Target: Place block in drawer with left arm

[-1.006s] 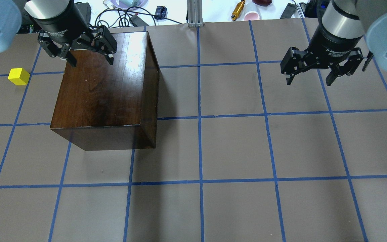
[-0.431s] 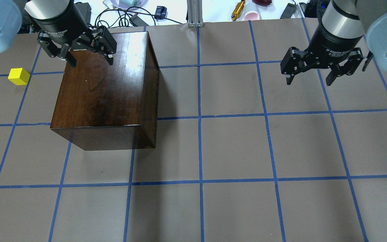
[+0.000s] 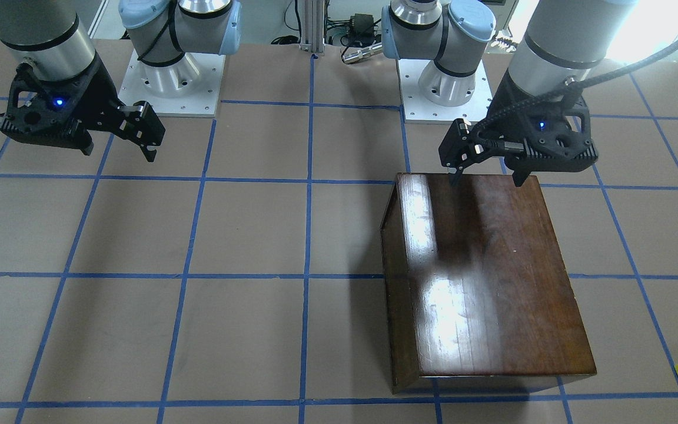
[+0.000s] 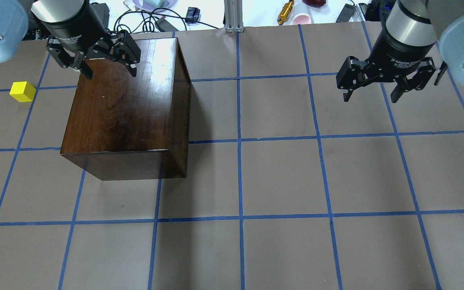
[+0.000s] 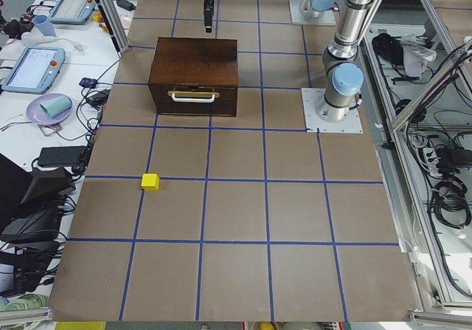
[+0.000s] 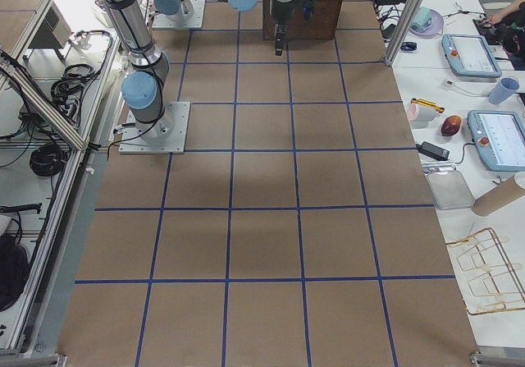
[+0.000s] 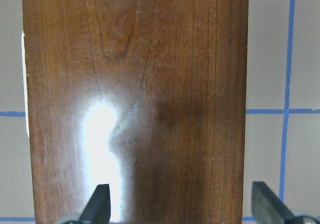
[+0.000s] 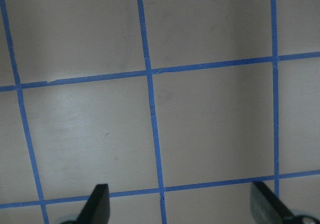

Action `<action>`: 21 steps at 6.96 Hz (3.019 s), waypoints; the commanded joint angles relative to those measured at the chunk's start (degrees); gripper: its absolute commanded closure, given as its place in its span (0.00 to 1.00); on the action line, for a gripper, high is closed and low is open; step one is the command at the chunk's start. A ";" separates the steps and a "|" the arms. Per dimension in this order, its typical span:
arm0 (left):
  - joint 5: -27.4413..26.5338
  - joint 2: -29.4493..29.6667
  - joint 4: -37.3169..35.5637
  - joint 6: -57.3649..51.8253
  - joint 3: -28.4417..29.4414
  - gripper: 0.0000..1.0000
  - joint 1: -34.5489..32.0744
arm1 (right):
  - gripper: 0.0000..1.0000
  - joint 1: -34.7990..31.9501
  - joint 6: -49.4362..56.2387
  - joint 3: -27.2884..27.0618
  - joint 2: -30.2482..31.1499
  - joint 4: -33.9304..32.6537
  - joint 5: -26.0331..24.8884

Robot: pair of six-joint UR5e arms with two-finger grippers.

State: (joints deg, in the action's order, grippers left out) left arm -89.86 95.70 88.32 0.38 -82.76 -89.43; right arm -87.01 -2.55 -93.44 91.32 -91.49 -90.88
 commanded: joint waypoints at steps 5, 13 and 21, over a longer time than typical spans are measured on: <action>0.47 7.65 -6.23 -14.49 -0.12 0.00 14.15 | 0.00 0.00 0.00 0.01 0.00 0.00 0.00; 10.76 17.76 -10.63 -27.36 0.15 0.00 26.14 | 0.00 0.00 0.00 0.01 0.00 0.00 0.00; 12.08 21.46 -5.70 -31.76 -0.64 0.00 26.14 | 0.00 0.00 0.00 0.01 0.00 0.00 0.00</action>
State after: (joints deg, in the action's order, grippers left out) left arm -77.80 116.60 82.65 -31.45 -83.41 -63.26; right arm -87.01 -2.55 -93.43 91.32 -91.49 -90.88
